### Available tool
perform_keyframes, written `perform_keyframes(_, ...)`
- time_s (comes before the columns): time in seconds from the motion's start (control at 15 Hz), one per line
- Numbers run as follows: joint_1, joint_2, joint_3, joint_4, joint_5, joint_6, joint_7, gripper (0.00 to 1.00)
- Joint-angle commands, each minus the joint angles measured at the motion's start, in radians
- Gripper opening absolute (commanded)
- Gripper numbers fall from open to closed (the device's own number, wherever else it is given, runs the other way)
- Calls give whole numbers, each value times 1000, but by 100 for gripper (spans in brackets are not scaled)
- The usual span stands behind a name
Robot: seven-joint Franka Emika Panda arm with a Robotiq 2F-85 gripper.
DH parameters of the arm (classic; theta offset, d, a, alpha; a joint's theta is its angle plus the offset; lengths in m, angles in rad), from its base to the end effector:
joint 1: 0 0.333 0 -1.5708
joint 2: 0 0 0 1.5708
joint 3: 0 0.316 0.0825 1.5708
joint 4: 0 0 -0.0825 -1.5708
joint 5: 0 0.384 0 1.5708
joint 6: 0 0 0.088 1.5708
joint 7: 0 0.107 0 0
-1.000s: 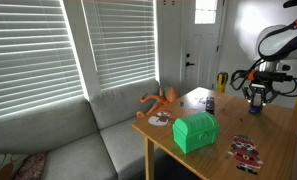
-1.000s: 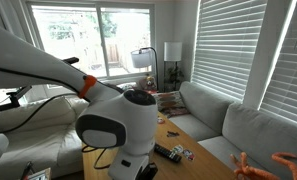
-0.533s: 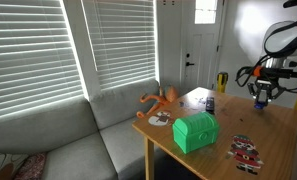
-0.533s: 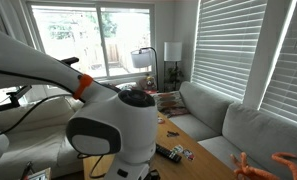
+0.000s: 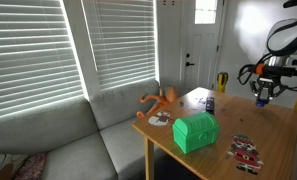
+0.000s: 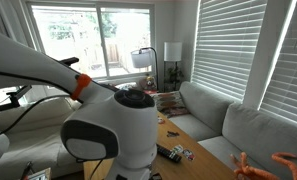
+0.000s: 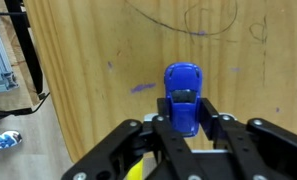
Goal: Move the toy car along the table twice
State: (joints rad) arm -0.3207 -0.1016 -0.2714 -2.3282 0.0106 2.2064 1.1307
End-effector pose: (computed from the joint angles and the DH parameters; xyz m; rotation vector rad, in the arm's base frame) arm 0.4070 -0.2740 0.3764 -2.0223 2.3670 0.0508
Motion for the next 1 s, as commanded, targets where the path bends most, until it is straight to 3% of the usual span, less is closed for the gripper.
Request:
perform_keyframes(0.0, 16, 18, 16, -6, 21, 47, 31, 10)
perform_keyframes(0.6, 59, 53, 34, -1, 115, 21, 42, 10)
perform_keyframes(0.93, 85, 55, 64, -7, 92, 21, 138, 10)
